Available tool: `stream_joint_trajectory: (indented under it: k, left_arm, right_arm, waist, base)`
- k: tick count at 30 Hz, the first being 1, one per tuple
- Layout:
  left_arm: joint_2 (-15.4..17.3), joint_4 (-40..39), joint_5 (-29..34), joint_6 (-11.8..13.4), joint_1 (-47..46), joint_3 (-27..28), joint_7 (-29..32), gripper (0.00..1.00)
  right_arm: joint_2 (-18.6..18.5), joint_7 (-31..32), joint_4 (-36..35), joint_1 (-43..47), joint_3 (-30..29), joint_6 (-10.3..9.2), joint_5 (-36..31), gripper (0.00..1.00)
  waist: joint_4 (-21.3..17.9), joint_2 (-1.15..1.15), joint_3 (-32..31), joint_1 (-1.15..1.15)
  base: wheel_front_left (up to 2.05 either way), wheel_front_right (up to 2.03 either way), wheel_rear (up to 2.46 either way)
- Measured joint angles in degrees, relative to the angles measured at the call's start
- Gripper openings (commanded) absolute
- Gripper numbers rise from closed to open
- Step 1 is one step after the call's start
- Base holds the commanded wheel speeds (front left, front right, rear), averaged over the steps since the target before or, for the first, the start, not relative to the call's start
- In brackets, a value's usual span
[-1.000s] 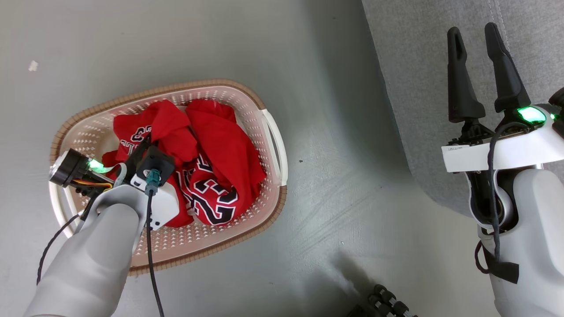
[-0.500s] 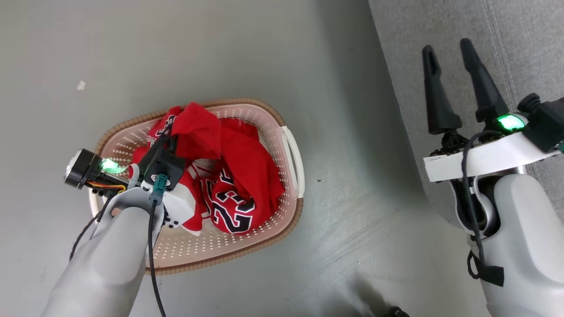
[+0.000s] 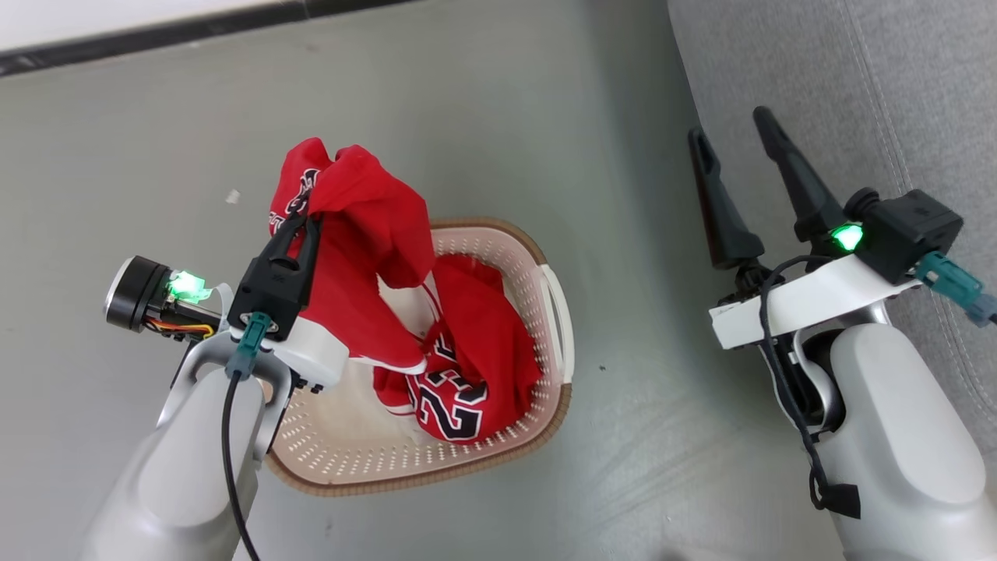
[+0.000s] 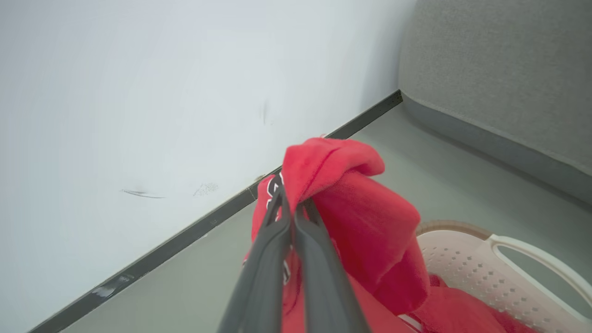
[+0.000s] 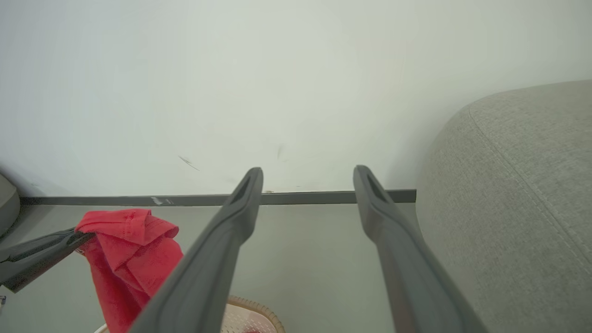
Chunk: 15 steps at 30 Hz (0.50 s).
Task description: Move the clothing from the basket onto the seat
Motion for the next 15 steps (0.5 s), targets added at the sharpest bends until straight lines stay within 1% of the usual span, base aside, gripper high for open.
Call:
stream_joint_trajectory:
  k: [4, 10, 15]
  left_arm:
    - [0.24, -3.05, -1.54, -1.33, 1.28, 0.37, -0.13, 0.00]
    - [1.16, -6.77, -1.98, -3.71, 2.09, 0.07, -0.14, 0.00]
    - [1.81, -9.61, -2.92, -5.55, 2.64, -0.07, -0.15, 0.00]
  right_arm:
    - [-1.45, 0.00, 1.40, 0.03, 2.37, 0.01, -0.31, 1.00]
    - [-4.94, 0.01, 3.26, 0.02, 7.34, 0.01, -0.74, 1.00]
    - [-7.20, 0.00, 4.65, 0.02, 10.33, 0.01, -0.74, 1.00]
  waist:
    - [1.22, 0.00, -2.22, 0.00]
    - [2.94, 0.00, -5.70, 0.00]
    - [4.24, 0.00, -8.79, 0.00]
  base:
    - [0.00, 0.00, 0.00]
    - [0.00, 0.00, 0.00]
    - [0.00, 0.00, 0.00]
